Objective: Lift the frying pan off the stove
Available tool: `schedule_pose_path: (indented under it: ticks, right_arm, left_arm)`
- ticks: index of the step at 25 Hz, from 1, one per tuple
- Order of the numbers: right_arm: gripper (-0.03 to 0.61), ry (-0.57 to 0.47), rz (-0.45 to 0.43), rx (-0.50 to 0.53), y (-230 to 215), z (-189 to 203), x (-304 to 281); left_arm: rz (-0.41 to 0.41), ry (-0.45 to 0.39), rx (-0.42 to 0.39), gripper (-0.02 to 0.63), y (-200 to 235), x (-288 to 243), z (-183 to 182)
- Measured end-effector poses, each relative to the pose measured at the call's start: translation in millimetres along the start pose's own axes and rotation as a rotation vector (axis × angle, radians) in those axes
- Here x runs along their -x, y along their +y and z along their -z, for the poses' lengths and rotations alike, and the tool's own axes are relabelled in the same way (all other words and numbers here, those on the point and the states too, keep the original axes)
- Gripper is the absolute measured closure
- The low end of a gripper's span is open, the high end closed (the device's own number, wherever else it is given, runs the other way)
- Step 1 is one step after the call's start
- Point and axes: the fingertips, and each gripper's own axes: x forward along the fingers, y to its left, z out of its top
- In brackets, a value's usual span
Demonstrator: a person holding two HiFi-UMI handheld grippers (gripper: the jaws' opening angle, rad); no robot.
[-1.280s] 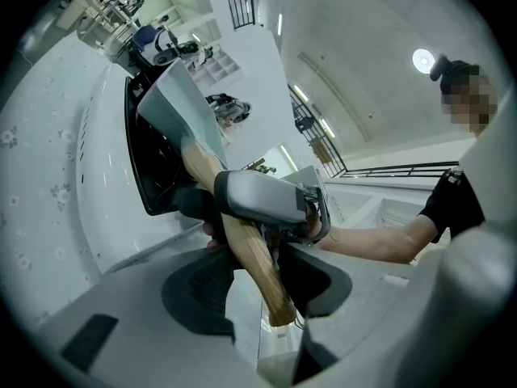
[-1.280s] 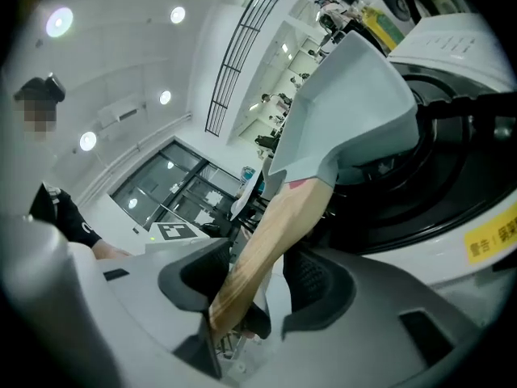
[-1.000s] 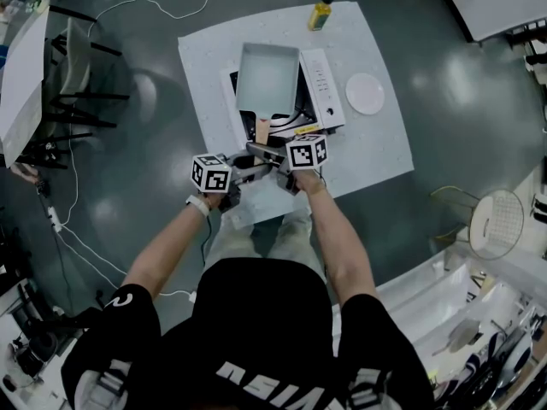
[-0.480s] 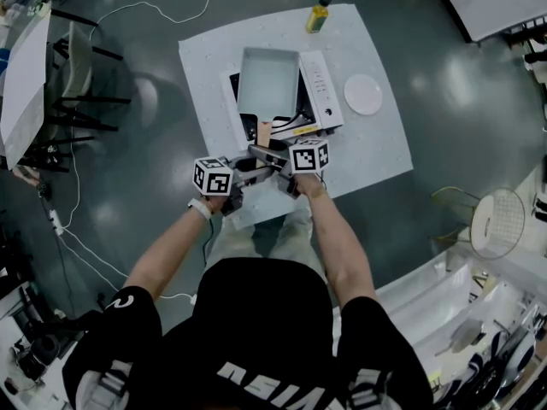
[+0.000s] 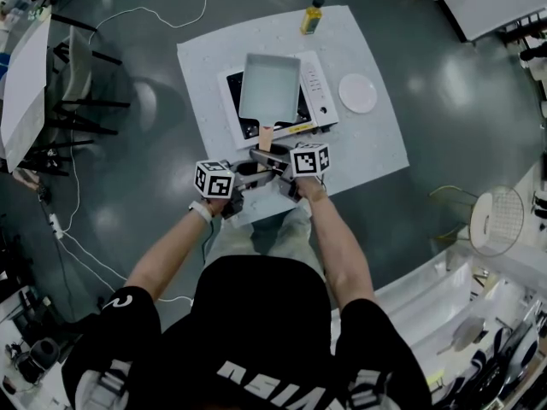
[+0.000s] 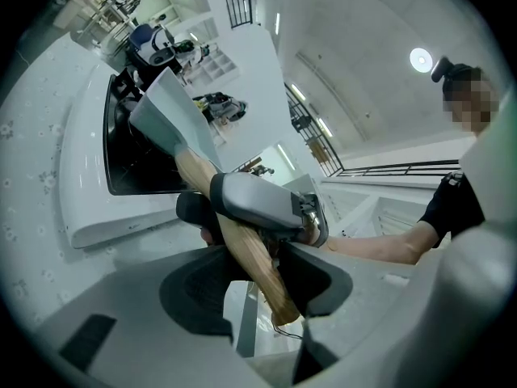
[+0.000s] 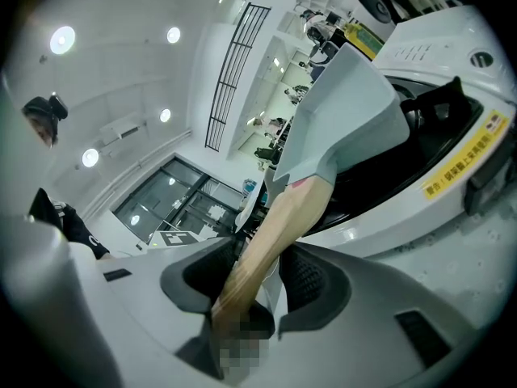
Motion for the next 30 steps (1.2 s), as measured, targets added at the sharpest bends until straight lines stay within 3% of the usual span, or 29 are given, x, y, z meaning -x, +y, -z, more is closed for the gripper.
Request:
schedule_pose_path:
  ticks: [14, 30]
  right_arm:
    - [0.407, -0.025, 0.000, 0.038, 16.9, 0.4, 16.9]
    - [0.405, -0.095, 0.030, 0.223, 80.2, -49.9, 57.4]
  left_arm:
    - [-0.001, 0.011, -0.048, 0.439, -19.2, -5.0, 2.7]
    - [0.032, 0.017, -0.223, 0.439, -84.1, -16.8, -43.6]
